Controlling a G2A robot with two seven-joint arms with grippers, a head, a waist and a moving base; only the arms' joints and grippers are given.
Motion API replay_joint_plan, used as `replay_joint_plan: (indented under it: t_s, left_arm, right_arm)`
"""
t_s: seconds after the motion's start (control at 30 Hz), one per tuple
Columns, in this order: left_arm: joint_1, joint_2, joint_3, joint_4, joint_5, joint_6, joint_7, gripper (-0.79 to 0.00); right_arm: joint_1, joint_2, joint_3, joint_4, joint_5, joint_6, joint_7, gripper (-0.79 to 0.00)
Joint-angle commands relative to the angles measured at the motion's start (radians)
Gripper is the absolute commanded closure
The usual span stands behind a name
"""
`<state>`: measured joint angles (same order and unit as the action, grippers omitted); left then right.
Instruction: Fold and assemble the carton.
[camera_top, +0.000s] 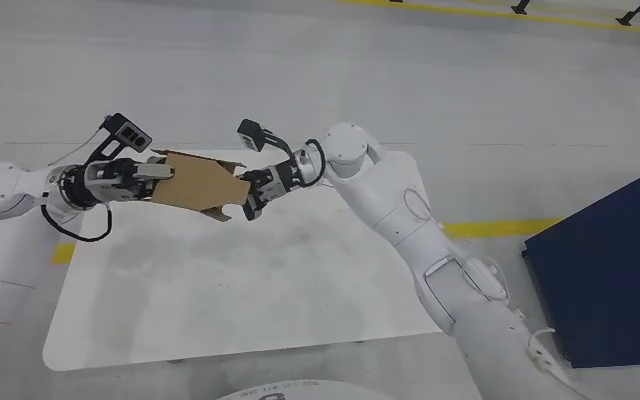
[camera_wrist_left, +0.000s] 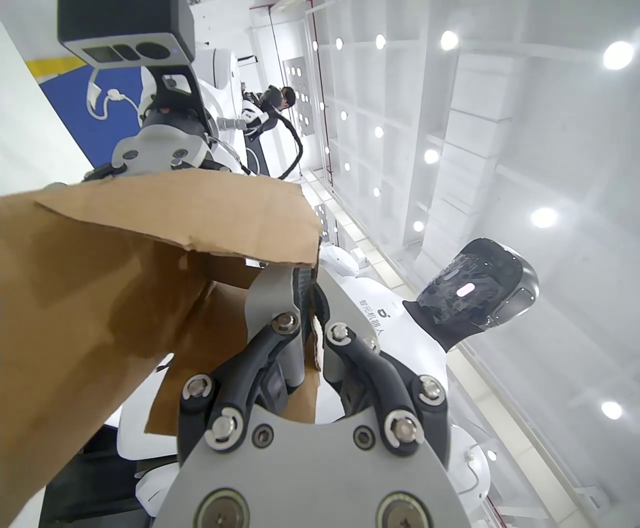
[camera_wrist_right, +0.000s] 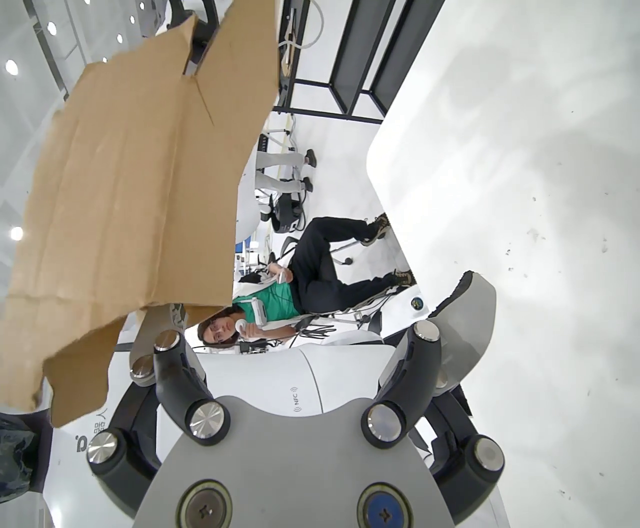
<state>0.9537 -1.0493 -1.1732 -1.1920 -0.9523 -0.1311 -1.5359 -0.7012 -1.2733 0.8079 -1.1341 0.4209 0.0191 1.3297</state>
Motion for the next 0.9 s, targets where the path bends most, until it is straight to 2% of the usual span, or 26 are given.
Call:
replay_joint_plan:
  t_s: [0.0, 0.4, 0.63, 0.87]
  left_arm:
    - [-0.002, -0.001, 0.002, 0.002, 0.002, 0.000, 0.000, 0.000]
    - [-0.006, -0.001, 0.002, 0.010, -0.027, 0.018, 0.000, 0.000]
    - [-0.006, 0.000, 0.010, 0.002, -0.031, 0.022, 0.000, 0.000]
    - [-0.006, 0.002, 0.000, 0.020, -0.049, 0.017, 0.000, 0.000]
  right_arm:
    - [0.007, -0.004, -0.008, 0.009, 0.002, -0.001, -0.004, -0.785]
    - [0.011, -0.004, 0.014, 0.040, 0.044, -0.041, 0.049, -0.785]
    - [0.028, -0.020, -0.028, 0.041, 0.012, 0.013, -0.012, -0.785]
    - [0.018, -0.011, 0.011, 0.053, 0.061, -0.054, 0.068, -0.785]
